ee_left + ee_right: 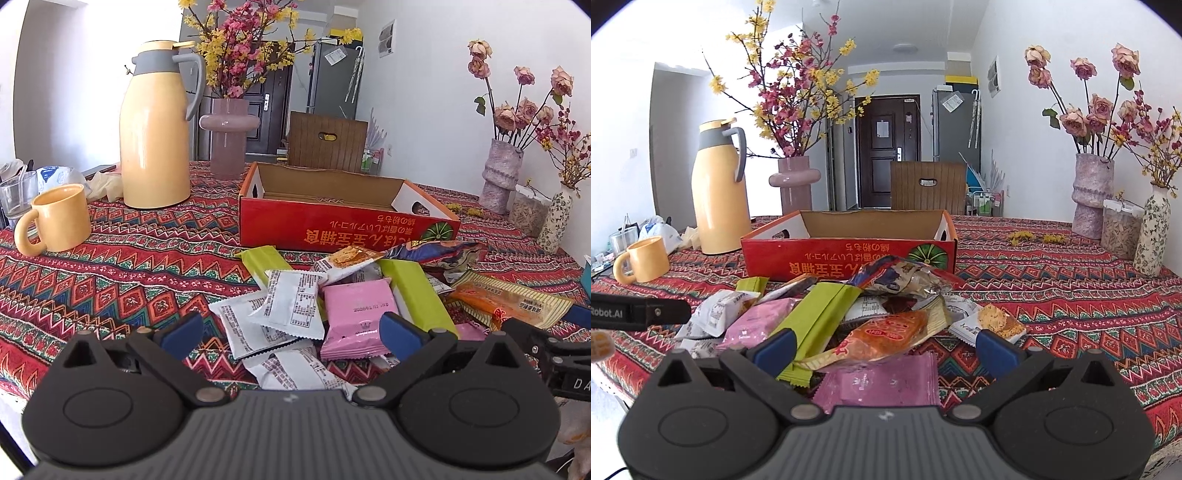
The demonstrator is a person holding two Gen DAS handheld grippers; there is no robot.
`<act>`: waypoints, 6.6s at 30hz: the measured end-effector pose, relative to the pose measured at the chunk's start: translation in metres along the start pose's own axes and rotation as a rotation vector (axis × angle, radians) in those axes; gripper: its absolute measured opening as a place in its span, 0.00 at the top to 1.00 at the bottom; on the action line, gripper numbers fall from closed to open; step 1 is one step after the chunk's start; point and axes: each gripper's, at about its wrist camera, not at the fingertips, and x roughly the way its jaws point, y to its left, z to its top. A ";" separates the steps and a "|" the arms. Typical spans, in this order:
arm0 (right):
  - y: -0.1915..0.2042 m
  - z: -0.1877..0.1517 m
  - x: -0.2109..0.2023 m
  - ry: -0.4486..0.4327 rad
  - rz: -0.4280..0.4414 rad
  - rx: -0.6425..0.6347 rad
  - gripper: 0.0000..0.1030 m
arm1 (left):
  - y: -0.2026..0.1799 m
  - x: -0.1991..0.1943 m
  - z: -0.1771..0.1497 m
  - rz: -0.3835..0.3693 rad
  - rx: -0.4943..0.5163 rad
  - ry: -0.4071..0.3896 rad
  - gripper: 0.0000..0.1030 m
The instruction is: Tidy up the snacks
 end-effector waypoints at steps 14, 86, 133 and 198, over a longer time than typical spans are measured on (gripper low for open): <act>0.008 -0.017 -0.003 0.032 0.006 -0.084 0.00 | 0.002 0.005 0.000 -0.004 -0.004 0.012 0.00; -0.060 0.015 0.045 -0.209 -0.122 0.135 0.68 | 0.001 0.091 0.037 0.029 0.068 0.191 0.60; -0.052 0.134 0.146 -0.224 -0.017 0.087 0.68 | -0.011 0.137 0.147 0.027 0.067 0.021 0.61; -0.042 0.153 0.204 -0.138 -0.019 -0.010 0.00 | -0.002 0.173 0.164 0.045 -0.003 -0.097 0.00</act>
